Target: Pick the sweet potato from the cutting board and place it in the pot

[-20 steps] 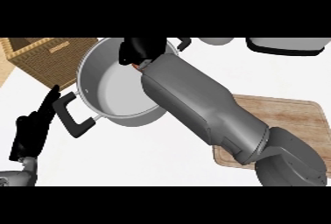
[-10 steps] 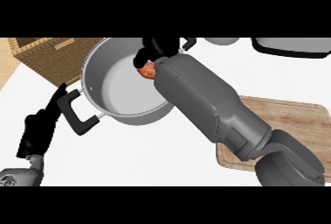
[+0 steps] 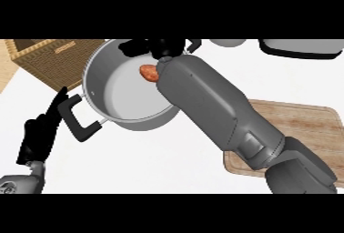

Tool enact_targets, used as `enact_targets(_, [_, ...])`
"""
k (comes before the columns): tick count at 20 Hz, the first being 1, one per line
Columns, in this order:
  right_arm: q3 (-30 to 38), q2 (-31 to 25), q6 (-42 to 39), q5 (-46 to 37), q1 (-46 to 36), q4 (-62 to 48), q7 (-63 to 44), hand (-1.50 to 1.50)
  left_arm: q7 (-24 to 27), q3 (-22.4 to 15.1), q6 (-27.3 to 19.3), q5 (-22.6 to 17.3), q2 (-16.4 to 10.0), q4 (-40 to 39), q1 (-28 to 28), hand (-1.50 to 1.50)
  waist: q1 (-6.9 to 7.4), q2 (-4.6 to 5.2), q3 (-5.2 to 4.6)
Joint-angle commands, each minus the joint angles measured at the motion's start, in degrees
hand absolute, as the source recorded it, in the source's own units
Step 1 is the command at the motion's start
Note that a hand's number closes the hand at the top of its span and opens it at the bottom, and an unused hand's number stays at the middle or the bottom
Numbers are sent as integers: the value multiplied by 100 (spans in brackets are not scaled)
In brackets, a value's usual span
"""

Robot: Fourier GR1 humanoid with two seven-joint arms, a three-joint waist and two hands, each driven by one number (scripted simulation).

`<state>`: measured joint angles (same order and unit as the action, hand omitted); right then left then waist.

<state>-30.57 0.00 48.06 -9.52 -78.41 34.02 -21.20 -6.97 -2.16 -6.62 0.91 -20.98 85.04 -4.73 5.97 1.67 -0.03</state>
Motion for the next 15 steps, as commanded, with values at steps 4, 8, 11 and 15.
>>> enact_targets(4, [239, 0, 138, 1110, 220, 542, 563, -150, 101, 157, 75, -53, -90, 210, 439, 0, -163, -99, -1])
enact_targets(8, [36, 0, 122, 1698, 478, 862, 925, -150, 45, 216, 81, -43, 3, -92, 230, 0, -261, -95, -3])
enact_targets(11, [388, 0, -247, 1636, 1018, 1290, 1368, -150, -14, 364, 29, -23, -71, 233, 554, 0, -496, -164, 5])
enact_targets(15, [248, -226, -243, 1435, 1915, 2322, 1344, -150, 206, 369, -95, 140, 114, -69, 578, 0, -640, -191, 4])
